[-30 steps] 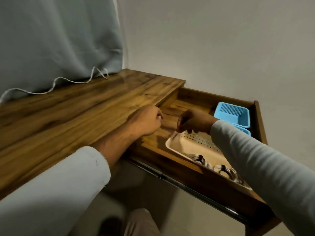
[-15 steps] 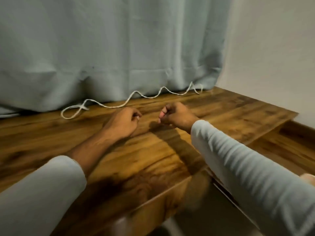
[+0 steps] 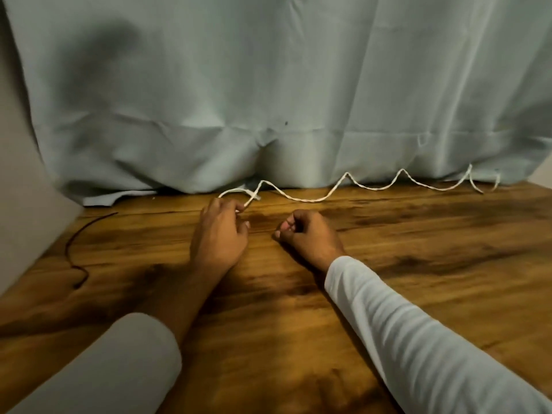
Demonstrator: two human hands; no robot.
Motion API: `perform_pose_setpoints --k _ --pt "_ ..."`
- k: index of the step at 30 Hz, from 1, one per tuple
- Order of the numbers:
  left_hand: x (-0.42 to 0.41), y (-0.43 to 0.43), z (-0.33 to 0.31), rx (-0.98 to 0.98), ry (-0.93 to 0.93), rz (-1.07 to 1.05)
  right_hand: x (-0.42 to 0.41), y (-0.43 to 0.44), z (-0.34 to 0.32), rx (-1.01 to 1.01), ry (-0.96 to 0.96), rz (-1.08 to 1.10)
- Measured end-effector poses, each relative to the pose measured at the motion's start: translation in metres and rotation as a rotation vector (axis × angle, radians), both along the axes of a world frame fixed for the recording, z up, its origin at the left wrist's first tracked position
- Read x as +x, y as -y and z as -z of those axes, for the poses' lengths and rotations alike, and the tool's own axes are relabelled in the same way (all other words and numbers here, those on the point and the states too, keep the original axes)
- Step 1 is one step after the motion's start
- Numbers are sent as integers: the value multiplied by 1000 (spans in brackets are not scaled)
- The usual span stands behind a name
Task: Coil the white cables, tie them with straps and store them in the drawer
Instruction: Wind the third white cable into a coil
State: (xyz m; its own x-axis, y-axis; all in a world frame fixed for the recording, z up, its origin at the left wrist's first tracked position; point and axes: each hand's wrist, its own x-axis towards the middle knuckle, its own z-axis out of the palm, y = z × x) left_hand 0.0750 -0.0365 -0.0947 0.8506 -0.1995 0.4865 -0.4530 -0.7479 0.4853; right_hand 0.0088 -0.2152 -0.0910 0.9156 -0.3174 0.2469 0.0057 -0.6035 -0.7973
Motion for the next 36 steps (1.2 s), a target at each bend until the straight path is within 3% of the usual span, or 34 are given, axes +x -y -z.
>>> perform_pose_setpoints --k 3,6,10,13,18,22,26,28,31,36 --pt "21 3 -1 144 5 -104 3 2 2 -97 43 3" --pt "32 8 0 254 -61 -79 3 6 3 -115 70 -32" --pt "24 12 0 308 57 -16 -2 5 2 -322 220 -85" --pt "10 12 1 270 141 83 -10 4 -1 -620 314 -117" --pt "-20 14 2 155 136 366 -20 6 -1 -878 312 -109" --pt "-32 8 6 50 65 493 -35 13 -4 -917 352 -92" --pt "-39 2 8 62 74 478 -49 24 -10 -762 422 6" --pt "-38 0 6 -36 -9 474 -54 32 -11 -711 443 79" --pt "-40 1 2 -427 -214 570 -60 42 -12 -644 510 180" --pt "-51 6 -11 -943 -729 710 -58 43 -10 -465 568 245"
